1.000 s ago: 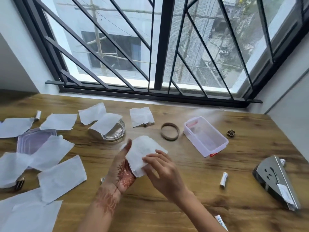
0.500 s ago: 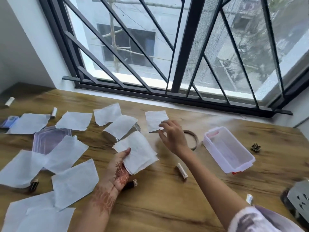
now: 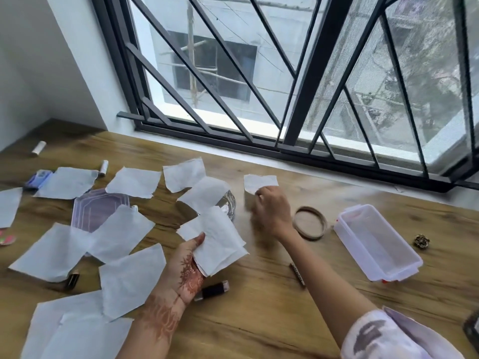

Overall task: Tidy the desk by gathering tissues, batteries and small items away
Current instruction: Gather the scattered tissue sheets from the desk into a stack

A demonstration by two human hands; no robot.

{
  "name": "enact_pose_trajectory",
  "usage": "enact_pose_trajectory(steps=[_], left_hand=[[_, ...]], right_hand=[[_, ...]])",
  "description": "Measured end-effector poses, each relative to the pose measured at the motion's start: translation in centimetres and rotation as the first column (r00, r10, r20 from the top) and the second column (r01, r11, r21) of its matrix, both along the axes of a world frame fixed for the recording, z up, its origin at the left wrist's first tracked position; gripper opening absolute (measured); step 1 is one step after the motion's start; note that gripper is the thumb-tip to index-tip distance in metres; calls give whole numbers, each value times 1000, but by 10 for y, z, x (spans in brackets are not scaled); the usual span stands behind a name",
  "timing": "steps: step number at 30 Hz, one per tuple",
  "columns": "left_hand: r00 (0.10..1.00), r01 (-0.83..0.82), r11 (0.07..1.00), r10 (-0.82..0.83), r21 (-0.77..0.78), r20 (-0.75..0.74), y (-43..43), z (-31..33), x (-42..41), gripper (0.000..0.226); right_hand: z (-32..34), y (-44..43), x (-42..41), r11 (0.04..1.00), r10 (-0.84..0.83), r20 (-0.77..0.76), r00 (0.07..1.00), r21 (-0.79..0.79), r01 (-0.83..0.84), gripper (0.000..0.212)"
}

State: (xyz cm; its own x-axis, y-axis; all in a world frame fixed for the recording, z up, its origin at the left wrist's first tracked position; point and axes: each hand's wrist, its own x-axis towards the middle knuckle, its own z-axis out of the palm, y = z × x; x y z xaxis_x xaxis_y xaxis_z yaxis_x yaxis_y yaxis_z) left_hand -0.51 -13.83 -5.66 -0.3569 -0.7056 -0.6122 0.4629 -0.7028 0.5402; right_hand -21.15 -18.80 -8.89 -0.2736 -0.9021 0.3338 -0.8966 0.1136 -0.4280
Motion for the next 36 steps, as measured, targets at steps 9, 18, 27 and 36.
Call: enact_pose_trajectory(steps=[9, 18, 27, 36], left_hand=[[995, -68, 997, 70, -36, 69, 13, 5, 8, 17], [993, -8, 1000, 9, 9, -115, 31, 1, 32, 38], [978, -29, 999, 19, -44, -209, 56, 22, 74, 19], [972, -234, 972, 234, 8, -6, 56, 6, 144, 30]], right_hand=[[70, 56, 58, 991, 4, 376, 927, -127, 47, 12], [70, 97, 143, 991, 124, 477, 870, -17, -132, 12], [56, 107, 197, 957, 156, 533, 832, 126, -261, 29], [40, 88, 200, 997, 80, 477, 875, -28, -76, 8]])
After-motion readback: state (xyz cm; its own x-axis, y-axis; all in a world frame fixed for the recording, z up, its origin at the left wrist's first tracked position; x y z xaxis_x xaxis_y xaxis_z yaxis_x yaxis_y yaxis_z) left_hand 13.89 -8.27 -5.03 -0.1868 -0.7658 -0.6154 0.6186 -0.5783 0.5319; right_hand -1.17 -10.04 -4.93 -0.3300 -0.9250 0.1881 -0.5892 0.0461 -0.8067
